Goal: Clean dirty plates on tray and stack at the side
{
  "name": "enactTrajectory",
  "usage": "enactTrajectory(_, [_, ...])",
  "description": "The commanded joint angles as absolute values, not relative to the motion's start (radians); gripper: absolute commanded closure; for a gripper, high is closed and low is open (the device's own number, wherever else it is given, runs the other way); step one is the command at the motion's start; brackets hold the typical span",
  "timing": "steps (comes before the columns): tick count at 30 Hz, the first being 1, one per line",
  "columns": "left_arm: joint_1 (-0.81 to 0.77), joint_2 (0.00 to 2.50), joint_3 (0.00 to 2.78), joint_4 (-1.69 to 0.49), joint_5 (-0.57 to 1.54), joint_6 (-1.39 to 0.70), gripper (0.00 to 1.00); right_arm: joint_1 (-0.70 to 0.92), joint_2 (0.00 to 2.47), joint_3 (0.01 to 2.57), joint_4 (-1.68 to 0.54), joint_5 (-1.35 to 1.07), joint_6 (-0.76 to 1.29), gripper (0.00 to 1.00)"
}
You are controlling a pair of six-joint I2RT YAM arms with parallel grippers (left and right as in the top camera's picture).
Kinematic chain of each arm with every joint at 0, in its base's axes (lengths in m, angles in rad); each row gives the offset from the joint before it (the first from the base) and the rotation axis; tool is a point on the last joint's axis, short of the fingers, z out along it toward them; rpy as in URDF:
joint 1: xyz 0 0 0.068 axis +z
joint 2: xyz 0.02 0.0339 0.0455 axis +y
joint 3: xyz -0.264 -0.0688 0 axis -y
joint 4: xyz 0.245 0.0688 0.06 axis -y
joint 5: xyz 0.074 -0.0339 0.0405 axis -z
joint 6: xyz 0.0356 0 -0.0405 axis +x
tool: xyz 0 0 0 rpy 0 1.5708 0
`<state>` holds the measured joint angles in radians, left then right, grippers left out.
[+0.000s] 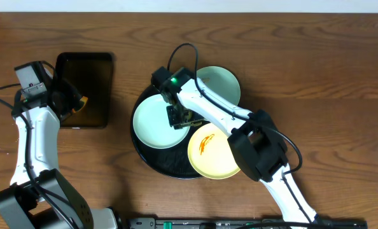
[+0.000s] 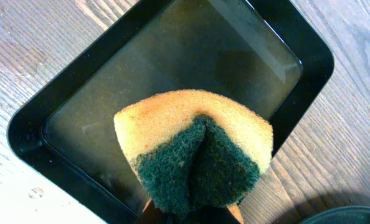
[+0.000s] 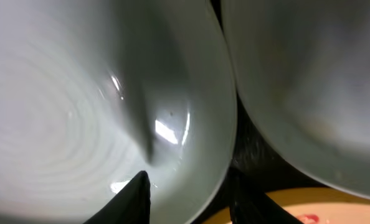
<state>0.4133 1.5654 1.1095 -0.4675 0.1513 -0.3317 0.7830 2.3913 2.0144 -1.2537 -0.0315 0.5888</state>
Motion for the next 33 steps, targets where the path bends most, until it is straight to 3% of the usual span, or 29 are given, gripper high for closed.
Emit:
enactTrajectory(1, [0.414,1.576,1.117,-0.469,0.149,-0.311,0.91,0.787,2.401,1.994,-1.236,-0.034,0.641,0.61])
enactTrajectory(3, [0.414,1.576,1.117,-0.469,0.149,-0.311,0.91,0.786,2.422,1.978,-1.221,-0.056,0.643,0.61])
enactTrajectory(5, [0.414,1.576,1.117,-0.469,0.149,-0.311,0.91,0.783,2.439,1.978,-1.222,-0.069,0.642,0.67])
enactTrajectory(8, [0.414,1.576,1.117,-0.469,0.149,-0.311,0.91,0.782,2.440,1.980,-1.221,-0.068,0.642,0.80])
enactTrajectory(10, [0.414,1.576,1.117,-0.469,0.149,-0.311,0.91,0.786,2.440,1.991,-1.222,-0.069,0.630,0.99])
enactTrajectory(33, [0.414,1.576,1.117,-0.469,0.150,-0.311,0.91,0.707,2.115,2.094,-1.169,0.022,0.428,0.99])
